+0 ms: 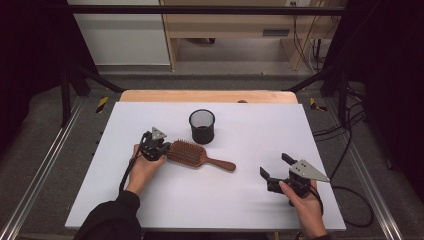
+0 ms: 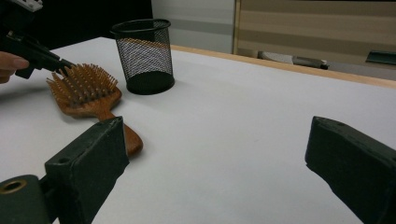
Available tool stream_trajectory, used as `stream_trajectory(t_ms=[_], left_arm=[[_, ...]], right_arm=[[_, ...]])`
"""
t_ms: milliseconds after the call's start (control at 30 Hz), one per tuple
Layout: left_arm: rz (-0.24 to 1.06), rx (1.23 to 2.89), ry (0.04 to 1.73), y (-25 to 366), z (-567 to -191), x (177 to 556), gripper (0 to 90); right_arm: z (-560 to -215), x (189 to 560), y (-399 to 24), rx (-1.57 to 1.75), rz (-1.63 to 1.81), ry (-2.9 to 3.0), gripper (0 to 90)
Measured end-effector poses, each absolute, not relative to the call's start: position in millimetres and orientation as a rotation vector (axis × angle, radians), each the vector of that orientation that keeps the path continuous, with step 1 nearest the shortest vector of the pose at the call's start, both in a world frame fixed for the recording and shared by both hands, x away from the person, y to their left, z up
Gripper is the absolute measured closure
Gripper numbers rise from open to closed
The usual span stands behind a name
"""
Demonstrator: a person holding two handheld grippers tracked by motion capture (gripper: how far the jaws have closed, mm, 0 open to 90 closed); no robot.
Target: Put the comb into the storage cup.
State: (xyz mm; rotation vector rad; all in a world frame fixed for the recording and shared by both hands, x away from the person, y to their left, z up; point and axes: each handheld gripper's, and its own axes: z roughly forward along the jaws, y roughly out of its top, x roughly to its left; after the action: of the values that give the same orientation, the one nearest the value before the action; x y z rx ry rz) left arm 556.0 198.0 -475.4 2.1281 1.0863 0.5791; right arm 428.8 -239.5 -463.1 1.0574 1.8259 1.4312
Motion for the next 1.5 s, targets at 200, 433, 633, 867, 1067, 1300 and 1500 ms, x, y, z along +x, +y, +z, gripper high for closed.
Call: stream_trajectory(t_ms=[200, 433, 633, 867, 1067, 1300, 1500], left_arm=[[0.603, 2.171, 1.013, 178, -473, 552, 90.0], [0.559, 2.198, 0.935, 147, -473, 544, 90.0], [0.531, 2.217, 0.86, 119, -474, 536, 90.0], [0.507, 2.235, 0.812, 97, -474, 532, 90.0], [0.484, 2.25, 0.766, 76, -474, 527, 90.0], [0.465, 2.257, 0.734, 61, -474, 522, 90.0], [0.456, 2.237, 0.742, 57, -475, 521, 90.0]], right_arm=[[-464, 429, -239, 1.064, 1.428, 1.845, 5.4], [-463, 427, -236, 1.063, 1.424, 1.876, 5.5], [-459, 423, -234, 1.052, 1.41, 1.915, 6.4], [-457, 421, -231, 1.054, 1.4, 1.988, 6.6], [-456, 422, -233, 1.069, 1.385, 2.027, 6.3], [-455, 420, -236, 1.067, 1.375, 2.01, 6.2], [-455, 420, -235, 1.077, 1.378, 2.004, 6.3]])
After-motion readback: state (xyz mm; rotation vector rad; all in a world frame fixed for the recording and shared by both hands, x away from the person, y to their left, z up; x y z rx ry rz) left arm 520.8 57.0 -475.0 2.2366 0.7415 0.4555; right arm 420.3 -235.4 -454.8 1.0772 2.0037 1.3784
